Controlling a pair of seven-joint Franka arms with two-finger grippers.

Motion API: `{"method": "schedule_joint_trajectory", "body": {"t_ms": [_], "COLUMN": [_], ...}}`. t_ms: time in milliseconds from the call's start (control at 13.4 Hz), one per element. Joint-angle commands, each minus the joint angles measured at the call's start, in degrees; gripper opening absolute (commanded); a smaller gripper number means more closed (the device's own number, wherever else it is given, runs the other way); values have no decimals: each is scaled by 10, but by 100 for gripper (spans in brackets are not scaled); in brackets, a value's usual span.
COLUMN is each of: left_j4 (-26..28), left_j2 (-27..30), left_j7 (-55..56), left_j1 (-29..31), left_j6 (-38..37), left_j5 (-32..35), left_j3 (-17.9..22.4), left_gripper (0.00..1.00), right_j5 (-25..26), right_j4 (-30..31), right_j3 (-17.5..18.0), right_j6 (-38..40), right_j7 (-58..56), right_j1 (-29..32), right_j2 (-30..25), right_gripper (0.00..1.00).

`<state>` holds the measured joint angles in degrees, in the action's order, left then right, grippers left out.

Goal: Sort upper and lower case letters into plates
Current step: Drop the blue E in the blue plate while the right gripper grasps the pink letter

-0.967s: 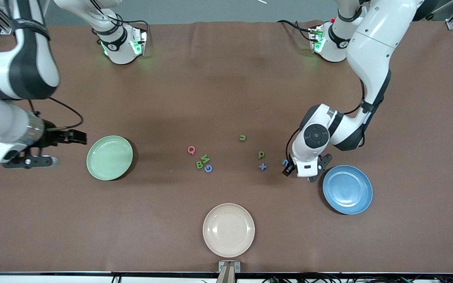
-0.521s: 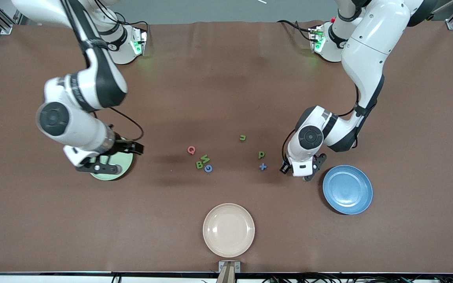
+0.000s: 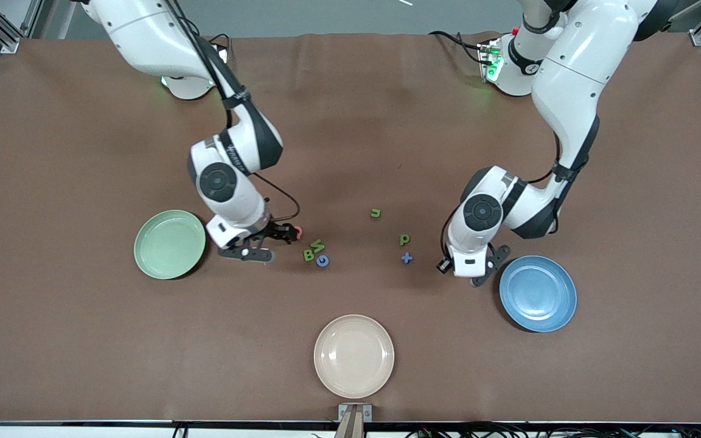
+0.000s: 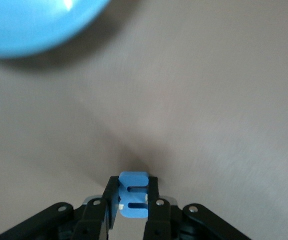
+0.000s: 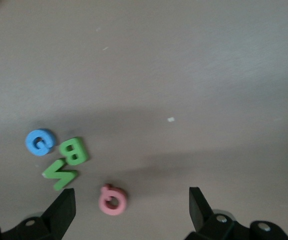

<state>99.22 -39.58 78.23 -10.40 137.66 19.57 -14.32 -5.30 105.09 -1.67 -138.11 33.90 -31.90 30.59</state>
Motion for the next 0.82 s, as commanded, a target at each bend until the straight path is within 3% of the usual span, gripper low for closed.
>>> {"method": "schedule_joint_trajectory", "body": {"t_ms": [0, 446, 744], "left_j4": [-24, -40, -47], "left_j2": [19, 15, -13], "left_j7": [-83, -280, -352], "left_j1": [36, 127, 172], "left_j6": [-13, -54, -33], "left_j5": [14, 20, 21], "left_j3": [0, 1, 2], "left_gripper": [0, 0, 0], "right_j5": [6, 21, 29], "right_j4": [4, 47, 50], "right_j3": [-8, -11, -11], "right_j6": [-28, -66, -71], "right_j7": [28, 28, 28], "right_j1": [-29, -44, -45], "right_j2": [18, 25, 26], "right_gripper": [100, 95, 81]}}
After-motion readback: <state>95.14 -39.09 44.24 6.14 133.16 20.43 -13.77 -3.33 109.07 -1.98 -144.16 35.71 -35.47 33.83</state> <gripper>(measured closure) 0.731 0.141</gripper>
